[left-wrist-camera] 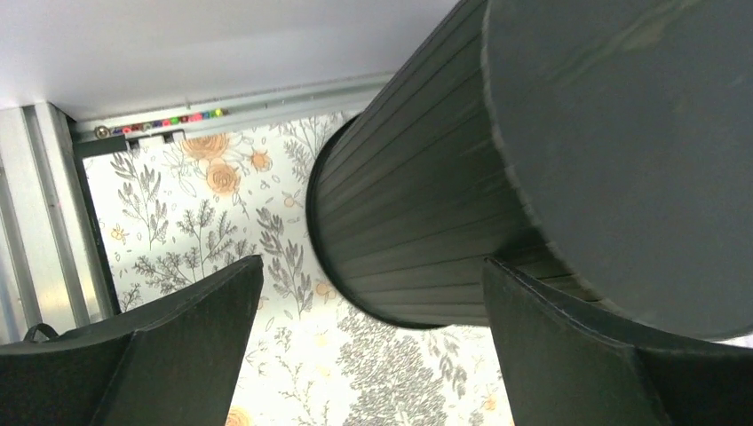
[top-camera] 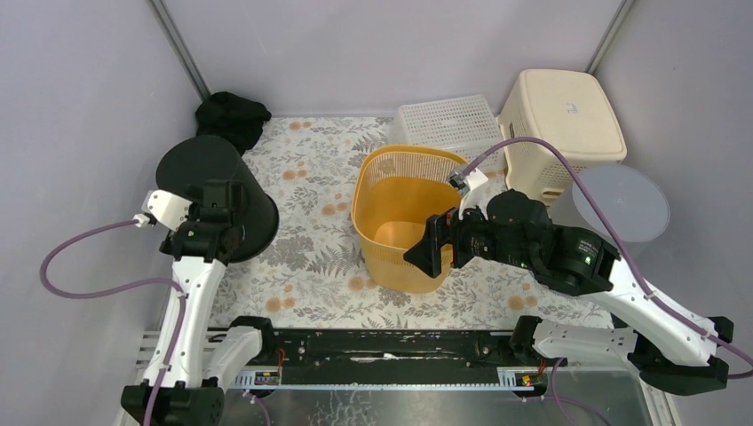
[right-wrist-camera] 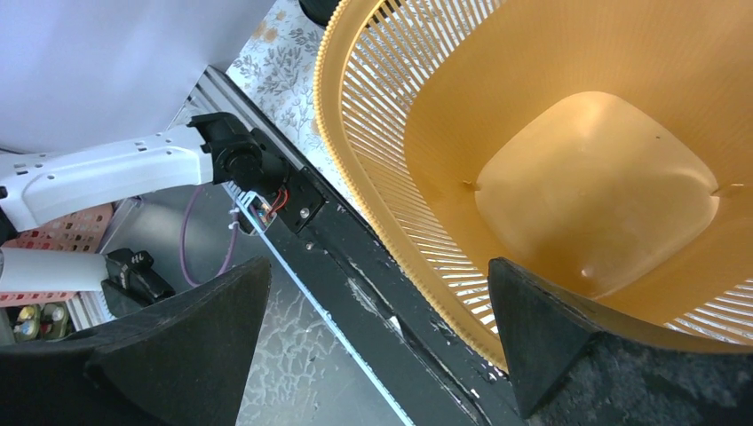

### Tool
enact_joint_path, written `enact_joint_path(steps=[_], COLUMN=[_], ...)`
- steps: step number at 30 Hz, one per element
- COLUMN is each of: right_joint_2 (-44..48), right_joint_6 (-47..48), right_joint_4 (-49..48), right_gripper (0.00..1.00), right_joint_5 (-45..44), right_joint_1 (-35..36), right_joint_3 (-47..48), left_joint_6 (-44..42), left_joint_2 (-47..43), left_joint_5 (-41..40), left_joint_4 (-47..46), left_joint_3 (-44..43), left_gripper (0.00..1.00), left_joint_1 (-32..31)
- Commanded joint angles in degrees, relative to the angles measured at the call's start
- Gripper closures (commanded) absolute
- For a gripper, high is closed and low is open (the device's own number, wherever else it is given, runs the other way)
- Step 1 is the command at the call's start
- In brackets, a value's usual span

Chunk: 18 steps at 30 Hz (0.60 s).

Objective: Turn the large container upside down
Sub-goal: Move the container to the center of the board.

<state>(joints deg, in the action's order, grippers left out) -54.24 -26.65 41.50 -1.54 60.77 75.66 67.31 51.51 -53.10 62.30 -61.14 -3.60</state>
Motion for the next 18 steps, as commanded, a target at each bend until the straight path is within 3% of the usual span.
enact_joint_path(steps=[1, 12, 18], right_joint_2=[1.13, 1.05, 1.26], right_joint_6=[0.99, 0.9, 0.5], right_joint_4=[-0.71, -0.45, -0.28], right_gripper=[0.01, 0.01, 0.0], right_joint_5=[-1.64, -2.74, -3.43], right_joint_1=[0.4, 0.4, 0.4], right_joint_3=[-0.33, -0.02, -0.22], left_joint_6=[-7.33, -18.84, -21.95], left_joint_2=[0.41, 6.24, 11.0], left_joint_5=[9.52, 29.5, 35.66], left_joint_4=[-12.74, -28.25, -33.74], left_joint_3=[3.52, 6.71, 6.73], left_gripper=[0.0, 0.01, 0.06], left_joint_1=[3.54, 3.77, 3.68])
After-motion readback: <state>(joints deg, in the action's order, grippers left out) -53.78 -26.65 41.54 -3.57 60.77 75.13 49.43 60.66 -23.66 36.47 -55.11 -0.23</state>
